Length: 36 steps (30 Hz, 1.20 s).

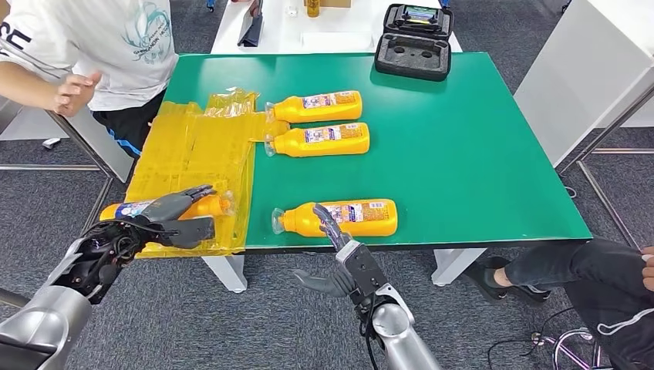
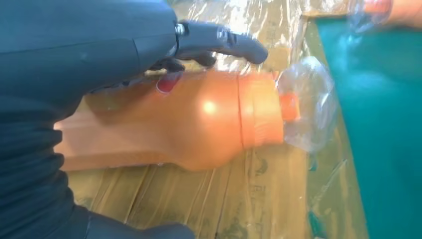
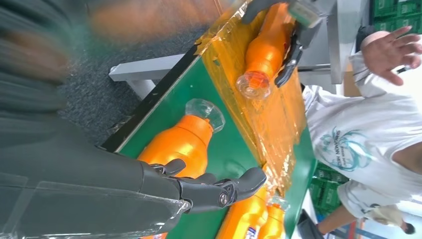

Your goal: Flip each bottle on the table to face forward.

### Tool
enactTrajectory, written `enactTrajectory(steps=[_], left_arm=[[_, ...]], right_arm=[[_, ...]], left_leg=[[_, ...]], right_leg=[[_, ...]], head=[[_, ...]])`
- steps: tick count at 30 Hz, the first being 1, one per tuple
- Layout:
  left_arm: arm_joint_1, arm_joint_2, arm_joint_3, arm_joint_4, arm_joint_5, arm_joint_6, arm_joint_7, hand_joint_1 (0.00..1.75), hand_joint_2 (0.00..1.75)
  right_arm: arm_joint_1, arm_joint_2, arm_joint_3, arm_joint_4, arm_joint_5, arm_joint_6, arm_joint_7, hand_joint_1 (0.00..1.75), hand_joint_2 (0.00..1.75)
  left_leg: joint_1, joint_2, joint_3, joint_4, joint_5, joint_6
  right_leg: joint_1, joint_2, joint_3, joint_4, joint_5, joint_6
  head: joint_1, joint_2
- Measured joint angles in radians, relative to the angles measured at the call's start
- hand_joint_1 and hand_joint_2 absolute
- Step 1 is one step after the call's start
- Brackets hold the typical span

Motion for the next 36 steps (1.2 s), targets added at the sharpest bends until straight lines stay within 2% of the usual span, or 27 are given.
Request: enactTrajectory(steps=[8,13,36], left_arm=[[0.006,0.000,0.027,-0.071,0.123,-0.070,-0.087,0.00,1.75],[0.006,-0.017,0.042,-0.116,0.190,-0.069,-0.133,0.00,1.75],[0.019,-0.083,0.060,-0.168,0.257,-0.010,-0.152,0.00,1.75]], right_arm=[[0.020,0.001,-0.014,-0.002,0.001,-0.008,0.015,0.00,1.75],[0.030,0.003,-0.025,-0.003,0.001,-0.008,0.029,0.00,1.75],[0.070,0.010,-0.052,-0.036,0.013,-0.006,0.048,0.00,1.75]], left_leg=[[0.000,0.000,0.000,0.000,0.000,0.000],[0.000,0.000,-0.001,0.000,0.000,0.000],[0.000,0.000,-0.001,0.000,0.000,0.000]], right_leg=[[0.000,0.000,-0.001,0.000,0.000,0.000],[0.000,0.000,-0.001,0.000,0.000,0.000],[0.000,0.000,-0.001,0.000,0.000,0.000]], head=[[0.000,0.000],[0.000,0.000],[0.000,0.000]])
